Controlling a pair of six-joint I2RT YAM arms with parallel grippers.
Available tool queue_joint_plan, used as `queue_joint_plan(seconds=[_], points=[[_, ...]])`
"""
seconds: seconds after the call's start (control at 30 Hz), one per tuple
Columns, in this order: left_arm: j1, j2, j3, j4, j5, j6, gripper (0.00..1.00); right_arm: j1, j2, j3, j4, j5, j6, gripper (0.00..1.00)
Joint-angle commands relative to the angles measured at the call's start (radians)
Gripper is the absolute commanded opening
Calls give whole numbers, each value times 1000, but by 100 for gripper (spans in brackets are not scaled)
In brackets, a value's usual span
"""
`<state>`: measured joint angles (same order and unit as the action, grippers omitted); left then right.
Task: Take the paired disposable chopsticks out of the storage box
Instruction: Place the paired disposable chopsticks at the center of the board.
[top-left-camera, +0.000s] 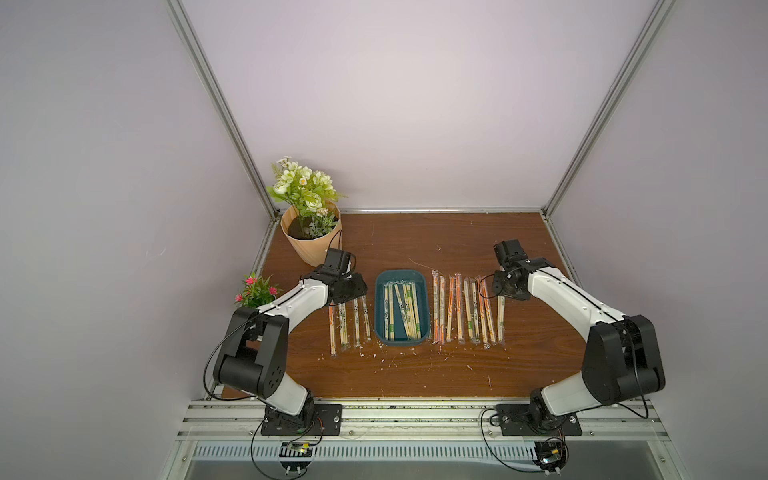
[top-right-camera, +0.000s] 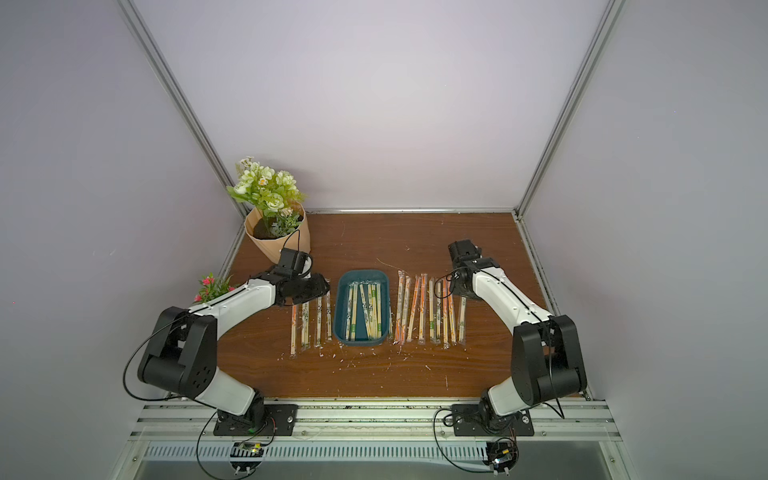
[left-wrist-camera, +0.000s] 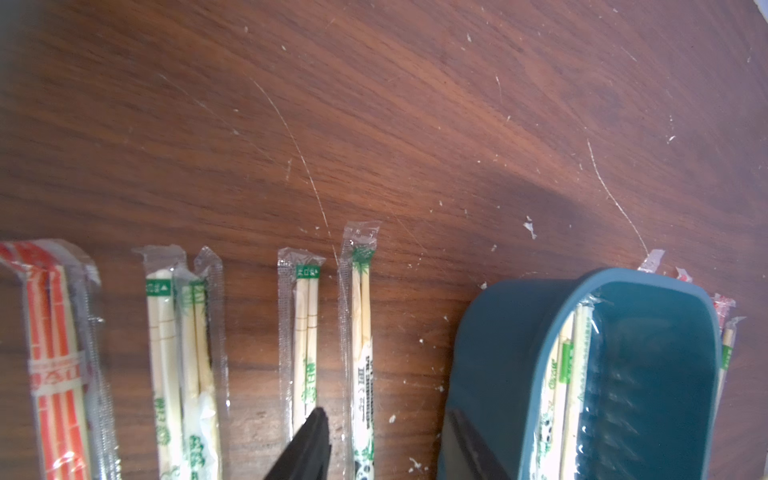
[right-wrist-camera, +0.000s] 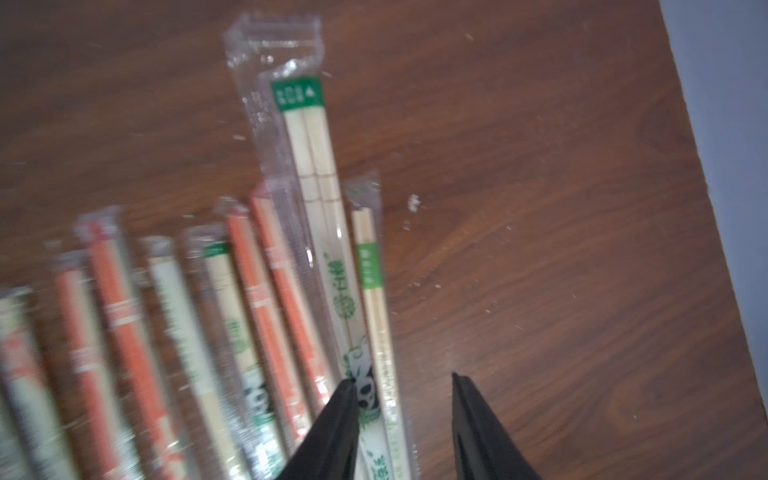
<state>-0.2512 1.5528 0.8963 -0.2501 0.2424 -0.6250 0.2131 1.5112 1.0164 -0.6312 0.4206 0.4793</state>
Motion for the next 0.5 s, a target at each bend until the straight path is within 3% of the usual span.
queue_joint_plan(seconds=[0.0, 0.07, 0.1, 0.17, 0.23, 0.3, 0.47], points=[[6, -25, -2, 2, 3, 2, 48, -92, 21, -67, -17, -7, 38, 43], [5, -25, 2, -6, 2, 6, 47, -83, 8, -77, -33, 29, 82, 43], [5, -29, 2, -9, -2, 6, 47, -77, -38, -136, 52, 46, 67, 45], [4, -40, -7, -1, -4, 4, 48, -156, -45, -149, 104, -154, 41, 48], [4, -40, -8, -8, -6, 5, 48, -144, -31, -117, 88, -133, 21, 49], [5, -36, -11, 0, -1, 2, 48, -173, -7, -91, 76, -229, 13, 49], [2, -44, -2, -1, 3, -1, 48, -170, -22, -98, 83, -175, 12, 49]])
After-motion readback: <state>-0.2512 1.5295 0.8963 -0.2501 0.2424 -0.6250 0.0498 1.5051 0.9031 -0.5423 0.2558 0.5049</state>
